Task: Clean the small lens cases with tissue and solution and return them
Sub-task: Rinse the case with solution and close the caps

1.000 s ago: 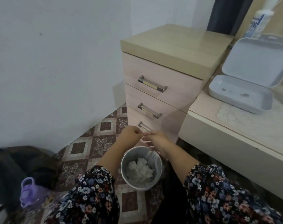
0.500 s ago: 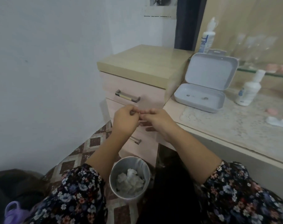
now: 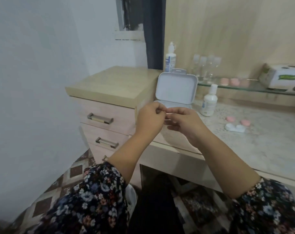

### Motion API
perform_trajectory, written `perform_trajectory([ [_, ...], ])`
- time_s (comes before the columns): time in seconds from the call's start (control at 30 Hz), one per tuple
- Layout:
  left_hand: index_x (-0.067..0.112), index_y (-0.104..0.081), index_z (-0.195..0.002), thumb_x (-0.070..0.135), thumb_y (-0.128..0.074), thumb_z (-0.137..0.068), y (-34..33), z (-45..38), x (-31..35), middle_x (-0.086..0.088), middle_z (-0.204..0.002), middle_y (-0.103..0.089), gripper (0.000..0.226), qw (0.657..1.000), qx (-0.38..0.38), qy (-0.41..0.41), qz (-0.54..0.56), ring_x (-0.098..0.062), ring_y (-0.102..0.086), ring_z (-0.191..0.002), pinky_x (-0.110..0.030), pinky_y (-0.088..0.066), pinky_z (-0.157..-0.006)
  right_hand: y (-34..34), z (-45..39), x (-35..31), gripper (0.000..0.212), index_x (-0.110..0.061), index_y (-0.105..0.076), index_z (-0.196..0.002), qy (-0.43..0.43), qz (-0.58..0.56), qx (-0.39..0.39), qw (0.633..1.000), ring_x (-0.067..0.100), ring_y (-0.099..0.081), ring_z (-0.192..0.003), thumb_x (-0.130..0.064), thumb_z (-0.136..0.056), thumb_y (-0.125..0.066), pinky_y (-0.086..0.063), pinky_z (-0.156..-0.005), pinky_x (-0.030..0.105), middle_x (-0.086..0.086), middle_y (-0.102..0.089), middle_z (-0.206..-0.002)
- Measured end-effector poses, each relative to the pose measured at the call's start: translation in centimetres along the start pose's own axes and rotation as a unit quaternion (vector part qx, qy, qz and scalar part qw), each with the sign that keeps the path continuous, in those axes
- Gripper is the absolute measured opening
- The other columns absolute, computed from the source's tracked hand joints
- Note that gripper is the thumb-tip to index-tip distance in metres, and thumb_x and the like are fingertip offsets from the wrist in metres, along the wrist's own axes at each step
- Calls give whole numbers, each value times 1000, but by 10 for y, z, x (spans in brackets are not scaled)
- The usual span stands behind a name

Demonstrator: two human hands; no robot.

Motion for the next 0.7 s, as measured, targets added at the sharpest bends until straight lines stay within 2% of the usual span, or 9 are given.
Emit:
perform_trajectory([
  [0.13, 22, -64, -74, 2, -54, -79, -45, -8, 24, 1, -77, -67, 23, 999, -36, -23, 18, -18, -65, -79, -31, -52, -73, 53, 3, -6, 14, -8, -68, -101, 14, 6, 51, 999, 19, -67, -80, -2, -90, -60, -54, -70, 24, -1, -69, -72],
  [0.3, 11, -67, -94, 5, -52, -88, -96, -20, 42, -6, -93, -70, 18, 996, -74, -45, 36, -22, -65, -90, -38, -53, -85, 119, 4, -12, 13, -8, -66, -97, 33, 19, 140, 989, 18, -65, -76, 1, -90, -60, -54, -78, 32, 6, -67, -81],
  [0.43, 9, -63, -111, 13, -48, -96, -128, -30, 48, -4, -105, -65, 22, 996, -65, -52, 14, -17, -58, -98, -26, -45, -84, 161, 0, -14, 14, -7, -66, -95, 47, 21, 195, 979, 15, -63, -72, 4, -89, -58, -53, -74, 28, 6, -65, -78],
  [0.57, 13, -59, -108, 9, -50, -92, -155, -37, 42, -5, -103, -61, 19, 996, -69, -29, 48, -16, -53, -92, -33, -45, -83, 186, -8, -10, 14, -10, -67, -91, 50, 46, 226, 972, 16, -65, -75, 2, -89, -59, -54, -72, 26, 6, -67, -80],
  [0.7, 15, -52, -120, 12, -61, -84, -186, -46, 36, 4, -112, -56, 37, 995, -80, -20, 56, -13, -52, -99, -29, -42, -81, 201, -20, -12, 13, -13, -68, -91, 65, 68, 245, 965, 14, -64, -72, -2, -89, -60, -48, -63, 22, 3, -67, -79],
])
Point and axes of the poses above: each hand's wrist, its own z-axis away from the middle knuckle, its own y-axis out of the back of the hand, x = y × z, the point moved 10 cm from there along -z, towards the middle knuckle
